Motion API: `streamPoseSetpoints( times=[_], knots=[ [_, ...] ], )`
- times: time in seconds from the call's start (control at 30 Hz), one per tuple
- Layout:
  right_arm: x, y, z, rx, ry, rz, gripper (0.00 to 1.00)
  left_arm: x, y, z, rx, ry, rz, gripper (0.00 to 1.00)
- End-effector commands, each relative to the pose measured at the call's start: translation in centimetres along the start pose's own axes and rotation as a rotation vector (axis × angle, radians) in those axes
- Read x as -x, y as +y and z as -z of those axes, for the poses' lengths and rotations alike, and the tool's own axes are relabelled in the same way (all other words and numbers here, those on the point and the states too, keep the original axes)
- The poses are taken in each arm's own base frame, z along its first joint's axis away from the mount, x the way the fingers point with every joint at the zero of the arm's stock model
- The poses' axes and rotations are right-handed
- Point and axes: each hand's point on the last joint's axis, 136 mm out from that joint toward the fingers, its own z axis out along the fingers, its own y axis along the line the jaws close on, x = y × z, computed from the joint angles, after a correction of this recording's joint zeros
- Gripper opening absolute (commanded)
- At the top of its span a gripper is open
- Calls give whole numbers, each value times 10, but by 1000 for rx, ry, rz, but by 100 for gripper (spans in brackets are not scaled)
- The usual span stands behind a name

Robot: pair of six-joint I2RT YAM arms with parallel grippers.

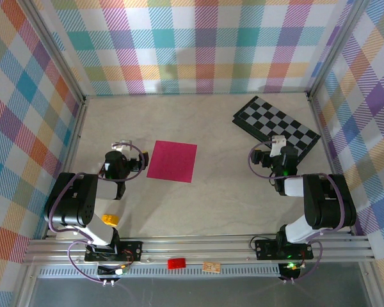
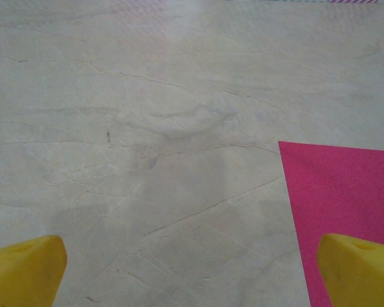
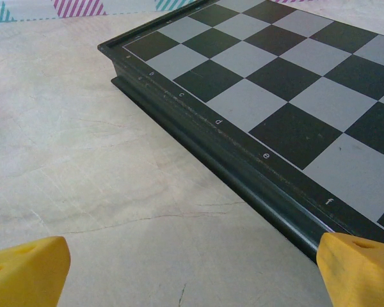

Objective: Fold a paper plane with a square sheet of paper (pick it up from the middle)

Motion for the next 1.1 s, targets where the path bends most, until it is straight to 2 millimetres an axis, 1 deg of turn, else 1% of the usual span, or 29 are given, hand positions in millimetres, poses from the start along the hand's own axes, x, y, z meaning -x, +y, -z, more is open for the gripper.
streamPoseSetpoints(
  times=[0.0,0.07,0.13,0.2,0.27,0.33,0.43,0.5,0.53,0.57,0.6,0.63,0.7,0.73,0.8,0.9,0.93,0.97,1.07],
  knots=[
    [14,1,-1,13,-50,-7,99,13,2,-3,-9,-46,13,100],
    [15,4,4,16,-79,8,99,14,3,0,-1,-60,15,100],
    [21,1,4,-3,-64,5,99,17,5,4,9,-75,19,100],
    [27,3,6,-1,-51,5,99,22,8,13,29,-111,25,100],
    [32,0,13,-25,-40,-16,99,29,16,25,77,-155,52,100],
    [31,-7,21,-69,4,-79,99,35,21,35,107,-167,72,100],
    [36,4,41,-26,57,-124,99,48,24,43,130,-119,110,100],
    [38,10,54,-7,103,-212,99,61,25,49,147,-103,148,100],
    [39,16,60,17,131,-244,99,64,26,52,154,-96,172,100],
    [39,19,68,18,168,-309,99,70,26,55,154,-96,208,100],
    [42,22,72,34,184,-364,99,71,24,59,147,-82,256,100],
    [44,30,76,73,197,-386,99,70,22,61,138,-61,329,100],
    [53,62,87,257,235,-425,99,66,18,67,122,-13,475,100],
    [55,71,91,308,254,-457,99,66,9,68,77,2,503,100],
    [54,85,98,371,311,-542,99,76,-28,68,-145,18,481,100],
    [50,96,102,431,358,-634,99,75,-71,61,-384,137,534,100],
    [52,101,104,459,361,-646,99,72,-82,58,-440,188,538,100],
    [53,105,105,487,364,-661,99,66,-92,52,-473,251,544,100],
    [51,108,104,490,364,-717,99,43,-120,35,-515,409,509,100]
  ],
)
